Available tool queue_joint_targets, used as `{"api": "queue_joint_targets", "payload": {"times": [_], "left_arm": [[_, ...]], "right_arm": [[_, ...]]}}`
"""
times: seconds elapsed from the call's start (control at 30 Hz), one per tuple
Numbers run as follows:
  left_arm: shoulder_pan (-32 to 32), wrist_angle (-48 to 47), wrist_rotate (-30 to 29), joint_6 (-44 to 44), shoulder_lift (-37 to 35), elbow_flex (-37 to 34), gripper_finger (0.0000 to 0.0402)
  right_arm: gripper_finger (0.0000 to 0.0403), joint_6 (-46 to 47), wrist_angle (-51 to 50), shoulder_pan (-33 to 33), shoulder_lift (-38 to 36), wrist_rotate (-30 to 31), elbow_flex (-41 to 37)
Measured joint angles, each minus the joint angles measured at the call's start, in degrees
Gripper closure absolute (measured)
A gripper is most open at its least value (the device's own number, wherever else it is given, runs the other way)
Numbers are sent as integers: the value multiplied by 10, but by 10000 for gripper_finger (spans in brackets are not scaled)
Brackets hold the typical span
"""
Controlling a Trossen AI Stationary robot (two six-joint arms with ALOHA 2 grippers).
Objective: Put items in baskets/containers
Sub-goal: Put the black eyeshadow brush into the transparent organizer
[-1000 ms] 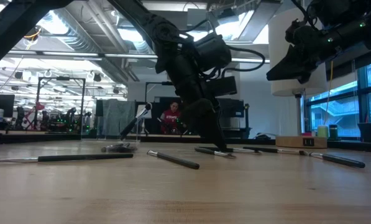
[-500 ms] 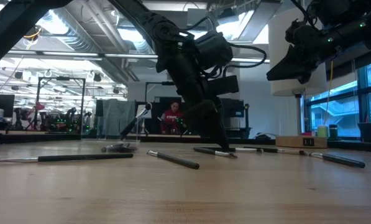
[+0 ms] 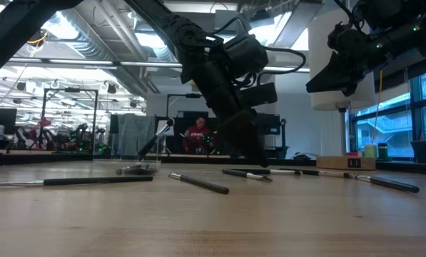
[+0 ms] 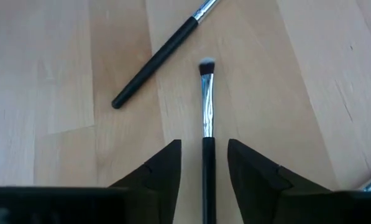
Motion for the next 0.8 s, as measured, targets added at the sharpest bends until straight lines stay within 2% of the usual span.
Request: {"api": "queue_joint_targets", "payload": {"times": [0.27, 0.53, 0.8], "left_arm": [[1, -4, 4, -1, 11, -1, 321], [4, 12, 18, -4, 39, 3, 341], [7, 16, 6, -32, 23, 0, 377]], "right_arm": [[311, -1, 0, 0, 0, 0, 0], [311, -9, 2, 0, 0, 0, 0], [311, -12, 4, 0, 0, 0, 0]]}}
